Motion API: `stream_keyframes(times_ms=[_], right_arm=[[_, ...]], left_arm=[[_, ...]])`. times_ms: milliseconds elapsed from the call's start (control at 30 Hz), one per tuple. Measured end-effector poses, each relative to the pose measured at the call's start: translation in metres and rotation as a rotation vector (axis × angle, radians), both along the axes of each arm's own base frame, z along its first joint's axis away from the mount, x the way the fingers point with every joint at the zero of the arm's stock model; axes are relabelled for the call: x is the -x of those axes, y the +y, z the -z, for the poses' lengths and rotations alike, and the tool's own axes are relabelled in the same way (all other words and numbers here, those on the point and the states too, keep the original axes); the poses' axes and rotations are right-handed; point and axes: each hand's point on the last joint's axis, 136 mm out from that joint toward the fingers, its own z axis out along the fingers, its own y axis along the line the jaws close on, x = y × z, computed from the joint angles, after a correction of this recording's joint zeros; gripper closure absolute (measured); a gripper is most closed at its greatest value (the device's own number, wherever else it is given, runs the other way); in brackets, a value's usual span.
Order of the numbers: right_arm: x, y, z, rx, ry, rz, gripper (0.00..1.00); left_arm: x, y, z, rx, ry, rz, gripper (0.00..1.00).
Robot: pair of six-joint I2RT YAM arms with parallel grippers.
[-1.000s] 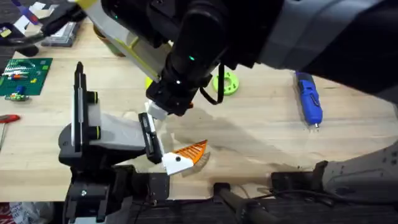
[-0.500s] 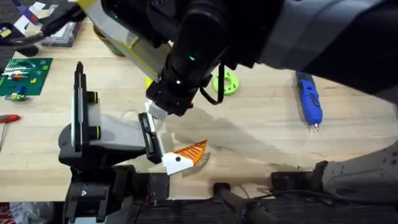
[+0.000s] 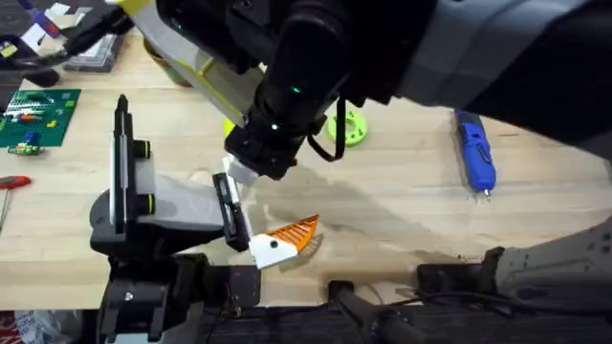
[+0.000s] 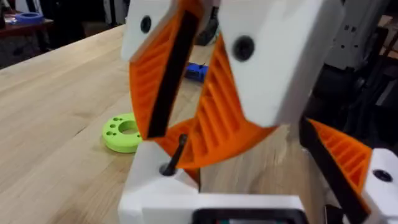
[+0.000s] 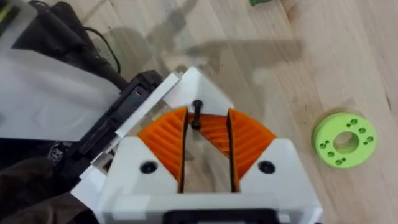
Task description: Pick up the gripper from the table and insert it into the empty holder that is missing its gripper. Then pick up a screw, insert it into the mounting hole, and use the screwdriver to tighten it. Finally, clean up the table by picking up the vegetable and placing it into the bucket.
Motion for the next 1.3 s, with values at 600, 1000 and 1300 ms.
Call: stream_keyframes(times_ms=[600, 1000, 1300], right_arm=[[0.004, 0.001, -0.002, -0.015, 0.018, -0.006, 0.644], [0.005, -0.001, -0.013, -0.038, 0.003, -0.010, 0.648], [0.006, -0.003, -0.012, -0.029, 0.008, -0.010, 0.651]], left_arm=[[0.000, 0.000, 0.000, 0.000, 0.000, 0.000, 0.015], [0.000, 0.000, 0.000, 0.000, 0.000, 0.000, 0.013], [0.000, 0.000, 0.000, 0.000, 0.000, 0.000, 0.014]])
